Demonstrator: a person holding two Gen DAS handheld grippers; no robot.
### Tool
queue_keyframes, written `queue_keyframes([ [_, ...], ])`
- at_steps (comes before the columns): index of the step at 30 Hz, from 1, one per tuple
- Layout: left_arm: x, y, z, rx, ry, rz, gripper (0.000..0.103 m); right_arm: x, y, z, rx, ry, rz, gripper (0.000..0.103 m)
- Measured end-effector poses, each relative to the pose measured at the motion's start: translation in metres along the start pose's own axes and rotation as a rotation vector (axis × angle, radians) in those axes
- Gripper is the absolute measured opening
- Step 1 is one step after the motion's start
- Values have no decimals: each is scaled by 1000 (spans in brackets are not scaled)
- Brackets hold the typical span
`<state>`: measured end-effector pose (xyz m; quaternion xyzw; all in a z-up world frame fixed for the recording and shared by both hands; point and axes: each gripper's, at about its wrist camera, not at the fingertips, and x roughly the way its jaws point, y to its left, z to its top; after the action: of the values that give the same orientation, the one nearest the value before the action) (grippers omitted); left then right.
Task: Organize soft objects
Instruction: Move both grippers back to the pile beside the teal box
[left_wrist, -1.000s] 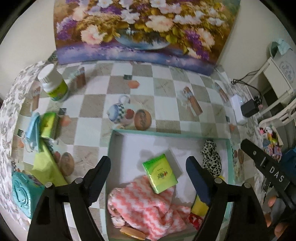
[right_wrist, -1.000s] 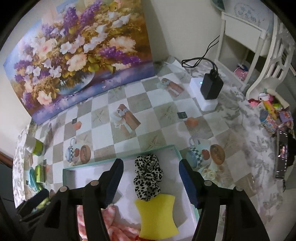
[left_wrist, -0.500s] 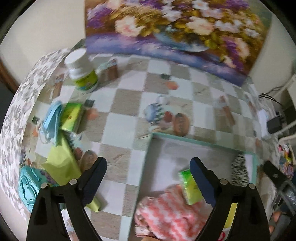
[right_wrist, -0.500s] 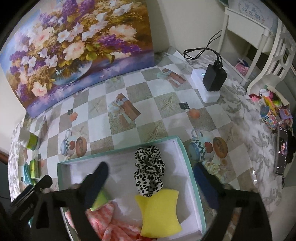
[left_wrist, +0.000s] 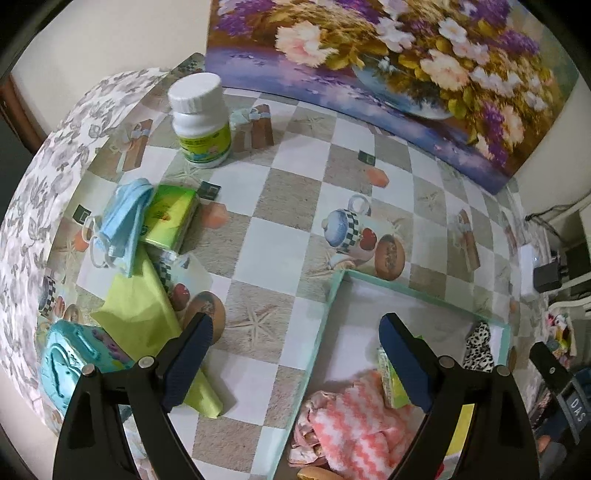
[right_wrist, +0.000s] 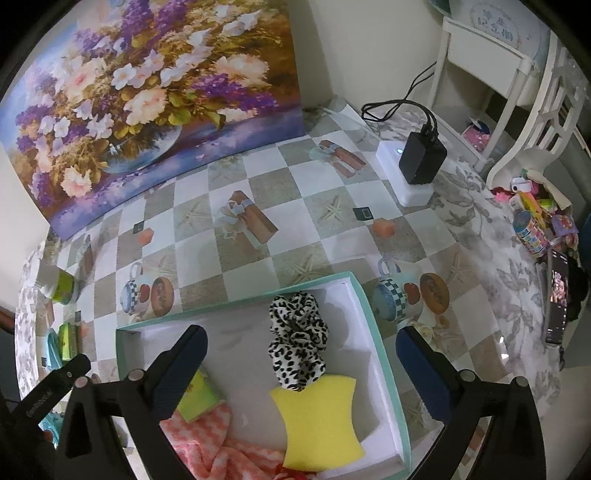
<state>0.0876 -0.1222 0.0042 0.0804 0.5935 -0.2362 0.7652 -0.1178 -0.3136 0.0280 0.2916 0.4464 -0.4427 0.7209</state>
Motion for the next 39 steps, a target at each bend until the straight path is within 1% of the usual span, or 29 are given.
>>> queue_keyframes([
  [2, -7, 11, 4, -21, -20, 8, 92, -3, 5, 0, -6, -4, 15, 103],
  [4, -15, 21, 7, -30, -44, 32, 92, -7, 12, -1, -14, -10, 30, 103],
  [9, -36, 56, 16, -62, -104, 94, 92, -17, 34, -3, -55, -32, 31, 103],
  [12, -48, 84, 21, -98, -131, 125, 92, -22, 52, -8, -83, -37, 49, 103],
  [19, -66, 138, 24, -180, -160, 184, 92, -27, 104, -25, -164, -31, 98, 103],
  [25, -67, 182, 26, -265, -149, 177, 92, -24, 147, -41, -240, -25, 124, 103],
  [32, -63, 220, 25, -328, -128, 151, 92, -7, 202, -62, -341, 10, 209, 103],
  [35, -55, 231, 25, -342, -103, 121, 92, 4, 221, -70, -372, 40, 240, 103],
  [39, -36, 236, 25, -327, -45, 98, 92, 19, 242, -83, -429, 81, 258, 103],
])
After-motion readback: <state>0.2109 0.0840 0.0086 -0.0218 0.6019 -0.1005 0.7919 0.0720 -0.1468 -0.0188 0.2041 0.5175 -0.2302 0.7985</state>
